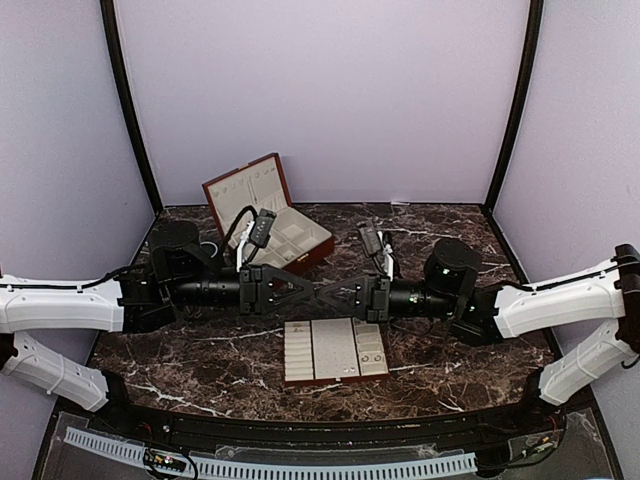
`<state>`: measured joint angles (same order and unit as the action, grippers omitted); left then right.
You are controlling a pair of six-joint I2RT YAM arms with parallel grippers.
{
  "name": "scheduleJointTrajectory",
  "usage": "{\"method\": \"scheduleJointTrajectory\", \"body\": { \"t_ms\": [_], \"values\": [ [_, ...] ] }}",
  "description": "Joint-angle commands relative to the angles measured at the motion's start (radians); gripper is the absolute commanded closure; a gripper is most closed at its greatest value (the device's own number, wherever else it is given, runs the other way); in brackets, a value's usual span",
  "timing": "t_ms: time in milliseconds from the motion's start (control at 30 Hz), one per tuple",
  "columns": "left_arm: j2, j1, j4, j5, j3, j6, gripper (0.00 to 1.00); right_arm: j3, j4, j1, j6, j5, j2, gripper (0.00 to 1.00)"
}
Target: Organize the mixed jewelry
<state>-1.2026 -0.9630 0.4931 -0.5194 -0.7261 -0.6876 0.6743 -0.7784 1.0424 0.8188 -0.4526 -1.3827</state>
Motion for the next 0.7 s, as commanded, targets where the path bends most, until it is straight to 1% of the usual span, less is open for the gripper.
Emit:
{"method": "scheduleJointTrajectory", "body": {
  "t_ms": [0, 500, 667],
  "values": [
    [0.008, -0.004, -0.003, -0.001, 0.006, 0.01, 0.75, 0.004, -0.041, -0.014, 0.012, 0.0, -0.012, 1.0],
    [-0.005, -0.004, -0.018, 0.013, 0.004, 0.01, 0.95, -0.003, -0.046, -0.018, 0.018, -0.006, -0.022, 1.0],
    [0.003, -0.003, -0.041, 0.057, 0.0, 0.013, 0.99, -0.014, -0.041, -0.022, 0.021, 0.003, -0.008, 1.0]
  ]
}}
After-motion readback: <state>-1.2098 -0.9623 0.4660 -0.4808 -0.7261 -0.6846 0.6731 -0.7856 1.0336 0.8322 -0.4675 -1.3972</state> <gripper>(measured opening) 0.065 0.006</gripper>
